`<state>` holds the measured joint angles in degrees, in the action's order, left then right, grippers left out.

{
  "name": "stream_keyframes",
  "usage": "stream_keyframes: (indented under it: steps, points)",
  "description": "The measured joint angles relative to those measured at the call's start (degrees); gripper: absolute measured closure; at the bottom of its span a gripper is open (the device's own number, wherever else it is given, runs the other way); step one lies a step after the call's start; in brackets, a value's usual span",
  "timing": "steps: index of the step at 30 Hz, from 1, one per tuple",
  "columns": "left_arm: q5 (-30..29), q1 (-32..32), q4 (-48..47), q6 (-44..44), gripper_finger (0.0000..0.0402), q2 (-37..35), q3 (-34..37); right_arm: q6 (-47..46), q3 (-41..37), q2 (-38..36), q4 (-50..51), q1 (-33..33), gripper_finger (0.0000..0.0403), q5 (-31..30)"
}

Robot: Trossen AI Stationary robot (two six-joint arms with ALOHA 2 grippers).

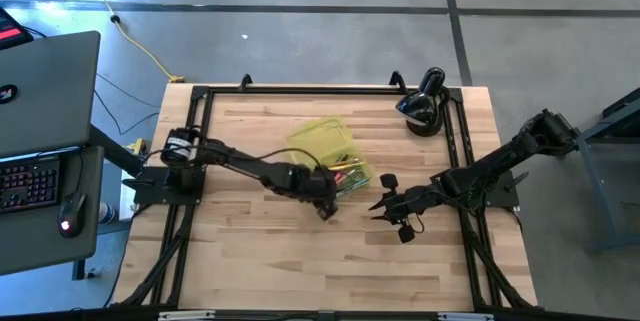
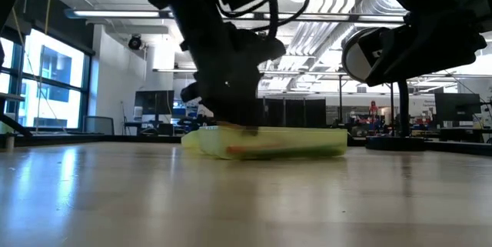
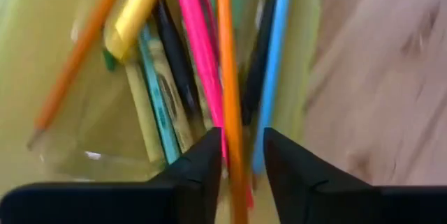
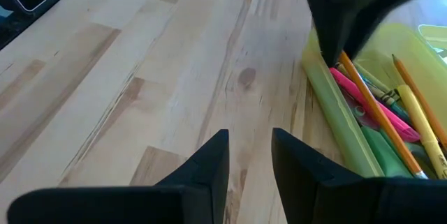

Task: Pick & place school supplies into a supply box
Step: Put the orange pencil into the yellow supply box

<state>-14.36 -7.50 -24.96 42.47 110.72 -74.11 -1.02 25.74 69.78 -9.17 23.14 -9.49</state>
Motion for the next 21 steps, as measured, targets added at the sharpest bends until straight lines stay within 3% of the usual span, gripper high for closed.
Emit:
stream_keyframes:
  steps: [13, 21]
  points:
    - [-7.18, -1.06, -0.39, 1.32, 0.0362, 0.00, 0.00, 0.00, 0.00, 0.00, -0.06, 0.00, 0.0316, 0.02]
    - [-5.44, 1.18, 4.37, -0.69, 0.0347, 0.00, 0.00, -0.02, 0.00, 0.00, -0.07, -0.01, 0.0315, 0.01]
